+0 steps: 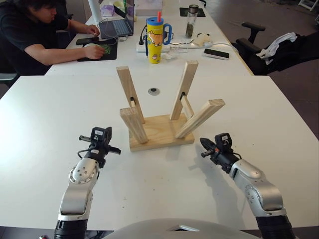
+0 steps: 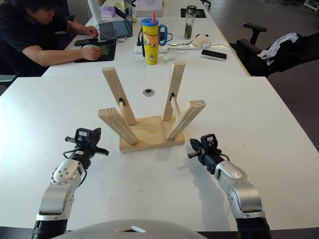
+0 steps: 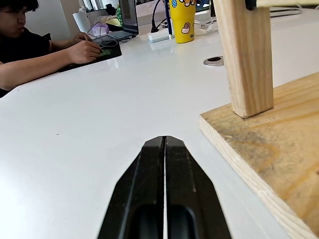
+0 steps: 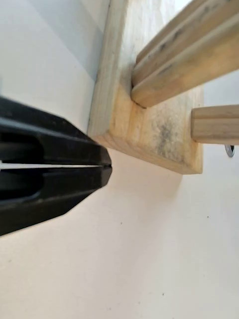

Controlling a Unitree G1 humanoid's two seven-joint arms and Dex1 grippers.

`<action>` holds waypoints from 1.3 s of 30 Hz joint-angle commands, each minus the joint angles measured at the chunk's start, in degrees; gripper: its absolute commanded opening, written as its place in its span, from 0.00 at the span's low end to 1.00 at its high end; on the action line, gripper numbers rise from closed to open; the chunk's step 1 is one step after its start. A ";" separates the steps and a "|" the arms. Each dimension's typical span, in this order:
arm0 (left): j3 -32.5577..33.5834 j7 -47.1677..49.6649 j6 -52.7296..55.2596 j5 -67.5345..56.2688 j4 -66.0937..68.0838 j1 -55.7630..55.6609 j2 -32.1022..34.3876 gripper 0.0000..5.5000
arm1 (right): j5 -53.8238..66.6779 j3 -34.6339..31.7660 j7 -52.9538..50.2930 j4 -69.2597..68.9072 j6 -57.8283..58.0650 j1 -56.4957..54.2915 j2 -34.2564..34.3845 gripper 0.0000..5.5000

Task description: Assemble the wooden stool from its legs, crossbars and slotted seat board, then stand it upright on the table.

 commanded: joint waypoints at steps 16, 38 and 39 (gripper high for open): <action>-5.56 -5.95 8.61 0.24 -1.12 1.06 4.29 0.00 | -4.84 1.72 1.60 7.69 -2.83 -5.60 4.40 0.00; -11.08 -13.82 9.60 -6.72 -2.45 -2.95 2.00 0.00 | -0.04 6.50 5.31 1.58 1.46 -3.63 7.48 0.00; -11.12 -14.01 9.77 -7.28 -2.87 -2.97 1.89 0.00 | 0.34 6.54 5.33 0.82 2.15 -3.57 7.72 0.00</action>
